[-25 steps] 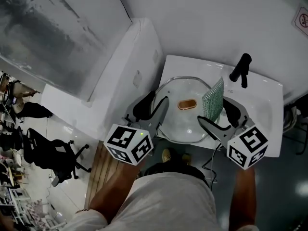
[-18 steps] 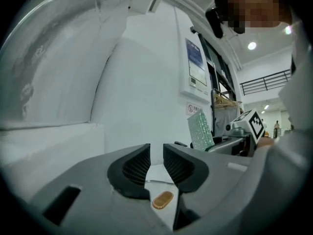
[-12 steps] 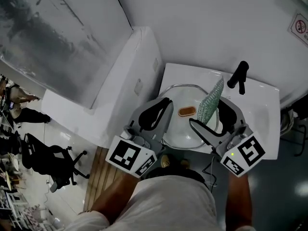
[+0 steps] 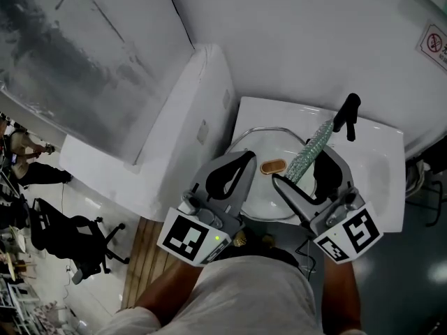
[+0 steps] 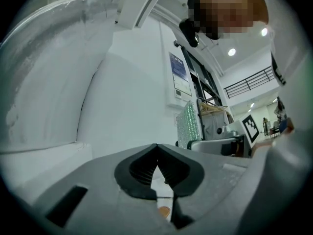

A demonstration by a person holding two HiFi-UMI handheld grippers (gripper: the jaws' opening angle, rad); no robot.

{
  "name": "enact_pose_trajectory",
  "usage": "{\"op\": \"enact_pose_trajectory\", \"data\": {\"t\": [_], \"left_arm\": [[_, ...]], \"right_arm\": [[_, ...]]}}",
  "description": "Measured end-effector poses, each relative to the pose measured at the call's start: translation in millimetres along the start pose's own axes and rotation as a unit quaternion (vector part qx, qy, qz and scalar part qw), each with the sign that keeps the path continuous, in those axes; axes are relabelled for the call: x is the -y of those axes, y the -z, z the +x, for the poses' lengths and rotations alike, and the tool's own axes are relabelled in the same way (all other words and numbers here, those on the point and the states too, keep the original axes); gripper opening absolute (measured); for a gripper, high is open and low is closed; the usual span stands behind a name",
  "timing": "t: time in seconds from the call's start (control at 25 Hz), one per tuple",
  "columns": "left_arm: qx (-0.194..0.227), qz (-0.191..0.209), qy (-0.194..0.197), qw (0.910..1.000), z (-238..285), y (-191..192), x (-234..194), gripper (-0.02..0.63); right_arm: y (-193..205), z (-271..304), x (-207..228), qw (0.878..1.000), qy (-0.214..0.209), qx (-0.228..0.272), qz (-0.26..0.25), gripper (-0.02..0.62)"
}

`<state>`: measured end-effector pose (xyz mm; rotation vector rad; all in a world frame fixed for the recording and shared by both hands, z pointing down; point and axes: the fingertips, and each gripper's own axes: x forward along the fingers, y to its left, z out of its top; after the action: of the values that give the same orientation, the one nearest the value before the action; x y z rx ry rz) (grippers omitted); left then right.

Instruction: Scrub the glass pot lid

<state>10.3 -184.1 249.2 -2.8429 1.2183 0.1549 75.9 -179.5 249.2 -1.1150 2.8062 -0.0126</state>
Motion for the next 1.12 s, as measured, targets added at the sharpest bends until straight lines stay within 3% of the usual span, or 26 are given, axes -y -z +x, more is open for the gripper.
{"op": "enact_pose_trajectory", "data": {"t": [1.12], "left_arm": [[0.002,-0.007,0.024,0.9997,0.1,-1.0,6.4,0.015]], "right_arm": [[3.9,2.2,-0.7,1.0,0.023,0.005,-0.004,0.348]]}}
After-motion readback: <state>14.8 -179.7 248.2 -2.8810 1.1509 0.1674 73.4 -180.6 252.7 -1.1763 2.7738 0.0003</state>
